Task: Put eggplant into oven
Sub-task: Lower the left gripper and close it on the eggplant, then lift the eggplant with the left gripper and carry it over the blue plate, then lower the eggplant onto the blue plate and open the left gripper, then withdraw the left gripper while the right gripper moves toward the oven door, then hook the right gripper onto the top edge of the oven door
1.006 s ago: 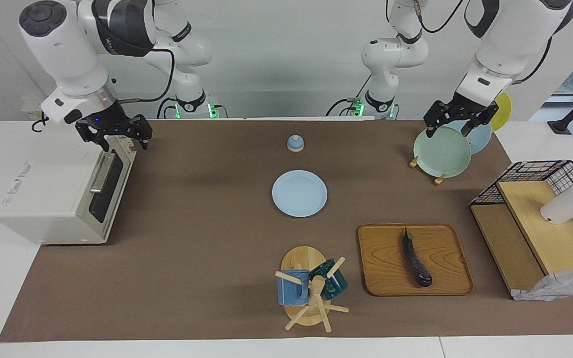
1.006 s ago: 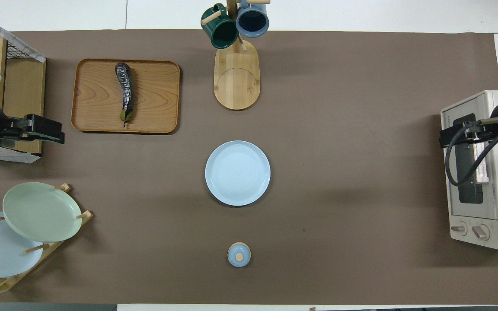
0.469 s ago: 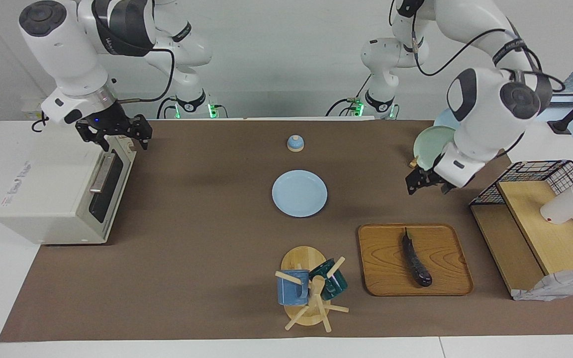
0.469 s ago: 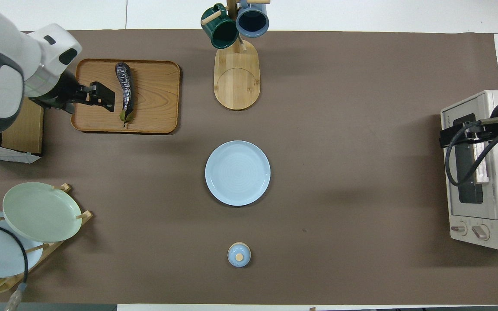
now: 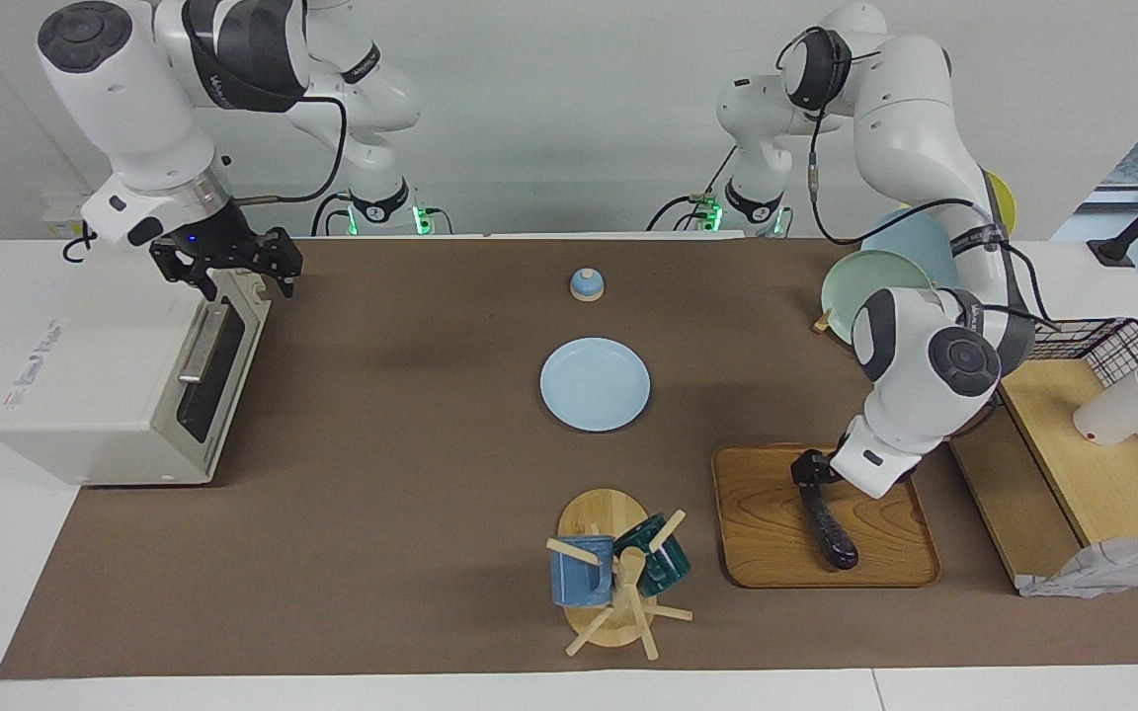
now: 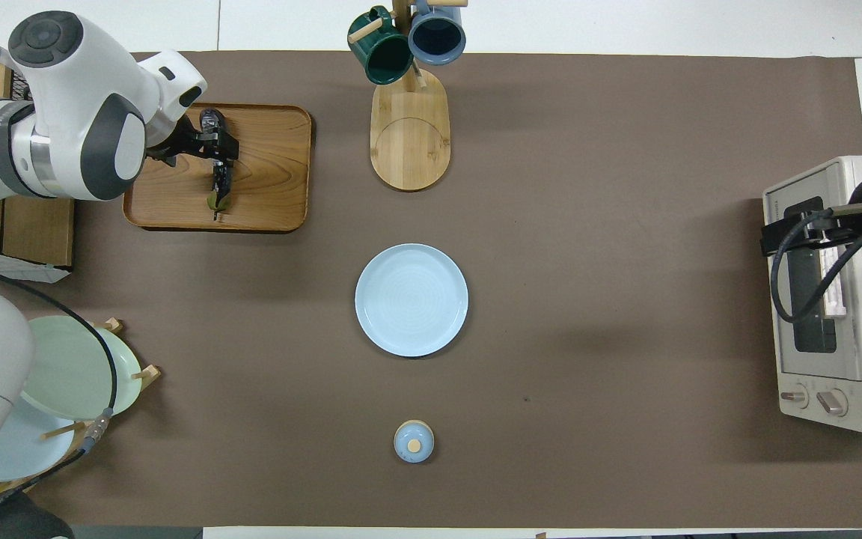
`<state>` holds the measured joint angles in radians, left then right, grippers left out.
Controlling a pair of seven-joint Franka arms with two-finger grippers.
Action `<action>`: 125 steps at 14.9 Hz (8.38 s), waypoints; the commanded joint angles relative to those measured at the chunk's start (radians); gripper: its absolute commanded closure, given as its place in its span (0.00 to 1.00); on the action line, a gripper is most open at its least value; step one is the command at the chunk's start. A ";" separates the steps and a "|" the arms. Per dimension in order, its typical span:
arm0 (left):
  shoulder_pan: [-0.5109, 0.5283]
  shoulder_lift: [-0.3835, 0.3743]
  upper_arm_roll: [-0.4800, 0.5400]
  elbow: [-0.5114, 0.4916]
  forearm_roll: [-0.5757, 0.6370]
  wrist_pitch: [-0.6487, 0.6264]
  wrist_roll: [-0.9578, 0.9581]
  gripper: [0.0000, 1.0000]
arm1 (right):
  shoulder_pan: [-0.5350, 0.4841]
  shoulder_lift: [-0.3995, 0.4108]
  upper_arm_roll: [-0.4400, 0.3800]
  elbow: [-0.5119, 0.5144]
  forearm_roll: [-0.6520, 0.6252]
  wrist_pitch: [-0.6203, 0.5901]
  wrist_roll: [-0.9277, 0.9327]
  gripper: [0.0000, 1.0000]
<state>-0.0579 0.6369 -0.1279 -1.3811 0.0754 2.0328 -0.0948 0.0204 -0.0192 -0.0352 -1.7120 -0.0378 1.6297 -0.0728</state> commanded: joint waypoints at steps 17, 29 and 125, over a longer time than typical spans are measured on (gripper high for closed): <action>0.004 -0.029 -0.001 -0.144 0.014 0.176 0.033 1.00 | -0.002 -0.007 -0.006 -0.003 0.024 -0.014 -0.015 0.00; -0.051 -0.213 -0.003 -0.079 -0.146 -0.141 0.006 1.00 | 0.016 -0.021 0.006 0.002 0.029 -0.030 -0.015 0.00; 0.010 -0.677 0.059 -0.159 -0.108 -0.621 0.021 0.00 | -0.119 -0.039 -0.008 -0.385 -0.166 0.351 0.045 1.00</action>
<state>-0.0543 -0.0464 -0.0697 -1.5714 -0.0315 1.4386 -0.0891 -0.1088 -0.0716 -0.0491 -2.0422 -0.2004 1.9081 -0.0608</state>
